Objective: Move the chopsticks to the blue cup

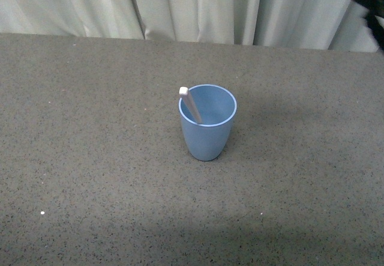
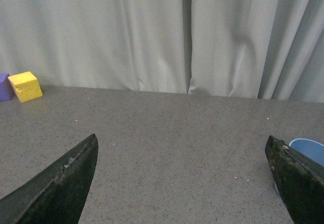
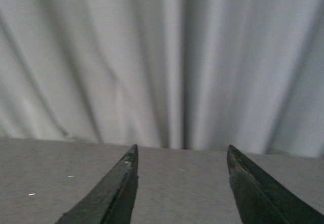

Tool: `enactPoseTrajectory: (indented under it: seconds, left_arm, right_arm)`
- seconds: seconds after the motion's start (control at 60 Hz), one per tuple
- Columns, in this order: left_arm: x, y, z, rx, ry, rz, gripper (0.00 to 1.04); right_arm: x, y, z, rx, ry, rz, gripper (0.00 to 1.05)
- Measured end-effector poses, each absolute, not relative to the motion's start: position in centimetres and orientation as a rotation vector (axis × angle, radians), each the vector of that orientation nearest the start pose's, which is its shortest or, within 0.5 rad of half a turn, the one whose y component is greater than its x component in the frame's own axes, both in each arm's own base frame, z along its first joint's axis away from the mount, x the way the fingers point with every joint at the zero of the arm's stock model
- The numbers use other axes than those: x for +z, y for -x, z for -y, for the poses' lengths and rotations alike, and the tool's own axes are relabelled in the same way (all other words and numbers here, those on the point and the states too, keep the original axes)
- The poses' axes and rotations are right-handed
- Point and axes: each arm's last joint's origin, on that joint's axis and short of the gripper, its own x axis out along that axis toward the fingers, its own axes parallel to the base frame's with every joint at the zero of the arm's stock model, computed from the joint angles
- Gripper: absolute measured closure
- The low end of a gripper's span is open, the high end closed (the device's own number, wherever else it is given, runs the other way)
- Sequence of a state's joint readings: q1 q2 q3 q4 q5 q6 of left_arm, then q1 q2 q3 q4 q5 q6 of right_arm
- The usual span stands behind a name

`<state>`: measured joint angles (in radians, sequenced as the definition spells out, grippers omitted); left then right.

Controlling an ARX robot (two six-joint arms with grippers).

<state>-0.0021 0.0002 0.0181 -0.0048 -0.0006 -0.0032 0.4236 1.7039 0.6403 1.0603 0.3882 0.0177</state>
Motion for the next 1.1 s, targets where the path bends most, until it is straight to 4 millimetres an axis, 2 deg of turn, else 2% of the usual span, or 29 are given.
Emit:
enactPoseTrajectory:
  seconds: [0.15, 0.283, 0.433, 0.617, 1.1]
  left_arm:
    - [16.9, -9.7, 0.0, -0.002, 0.003, 0.013, 0.07]
    - [16.9, -9.7, 0.0, -0.002, 0.003, 0.013, 0.07]
    - [16.9, -9.7, 0.0, -0.001, 0.003, 0.013, 0.07]
    - [16.9, -9.7, 0.0, -0.002, 0.003, 0.014, 0.07]
    - [16.9, -9.7, 0.0, -0.002, 0.003, 0.013, 0.07]
  right_arm:
    - [17.8, -26.4, -8.3, 0.006, -0.006, 0.001, 0.84]
    - [17.1, -23.9, -6.1, 0.001, 0.005, -0.016, 1.04]
    - [16.0, -21.3, -4.2, 0.013, 0.005, -0.021, 1.04]
    - [16.1, -19.0, -2.6, 0.000, 0.002, -0.016, 1.04]
    - [16.1, -15.2, -0.3, 0.011, 0.000, -0.018, 1.04]
